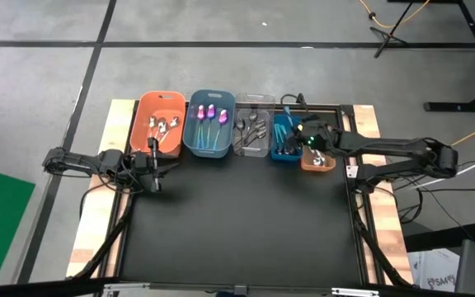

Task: Sort silverware by color (type)
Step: Put the light blue spoon into the right blue bin, then return to Home Position

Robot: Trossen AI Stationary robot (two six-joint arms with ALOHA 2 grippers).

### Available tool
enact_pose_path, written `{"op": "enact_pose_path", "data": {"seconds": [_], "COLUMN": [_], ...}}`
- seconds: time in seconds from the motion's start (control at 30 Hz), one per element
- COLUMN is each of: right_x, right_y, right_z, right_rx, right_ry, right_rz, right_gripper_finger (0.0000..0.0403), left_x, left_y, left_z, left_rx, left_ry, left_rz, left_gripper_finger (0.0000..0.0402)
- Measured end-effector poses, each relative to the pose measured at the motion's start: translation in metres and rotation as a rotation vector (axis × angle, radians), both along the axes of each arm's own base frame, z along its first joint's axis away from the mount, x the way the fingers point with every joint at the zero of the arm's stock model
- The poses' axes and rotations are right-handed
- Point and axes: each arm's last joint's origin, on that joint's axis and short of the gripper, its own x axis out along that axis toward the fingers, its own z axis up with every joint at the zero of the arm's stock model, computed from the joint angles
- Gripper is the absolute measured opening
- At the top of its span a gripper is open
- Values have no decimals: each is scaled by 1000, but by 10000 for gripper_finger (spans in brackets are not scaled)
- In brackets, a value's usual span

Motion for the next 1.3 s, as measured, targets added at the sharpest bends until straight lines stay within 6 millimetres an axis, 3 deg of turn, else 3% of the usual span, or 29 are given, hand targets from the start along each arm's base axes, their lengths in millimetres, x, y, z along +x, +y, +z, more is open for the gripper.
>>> {"op": "enact_pose_path", "data": {"seconds": [0.2,0.37,0.8,1.1,1.3], "right_x": [7,11,14,14,12], "right_y": [-18,-22,-22,-21,-19], "right_z": [-25,-37,-38,-38,-32], "right_rx": [65,103,115,131,108], "right_ry": [90,127,108,100,122], "right_rz": [-24,-12,10,29,93], "right_gripper_finger": [1,1,3,71,70], "left_x": [0,0,0,0,0], "left_y": [0,0,0,0,0], "left_z": [0,0,0,0,0], "left_rx": [0,0,0,0,0], "left_ry": [0,0,0,0,0], "left_rz": [0,0,0,0,0], "left_gripper_finger": [96,96,96,96,96]}}
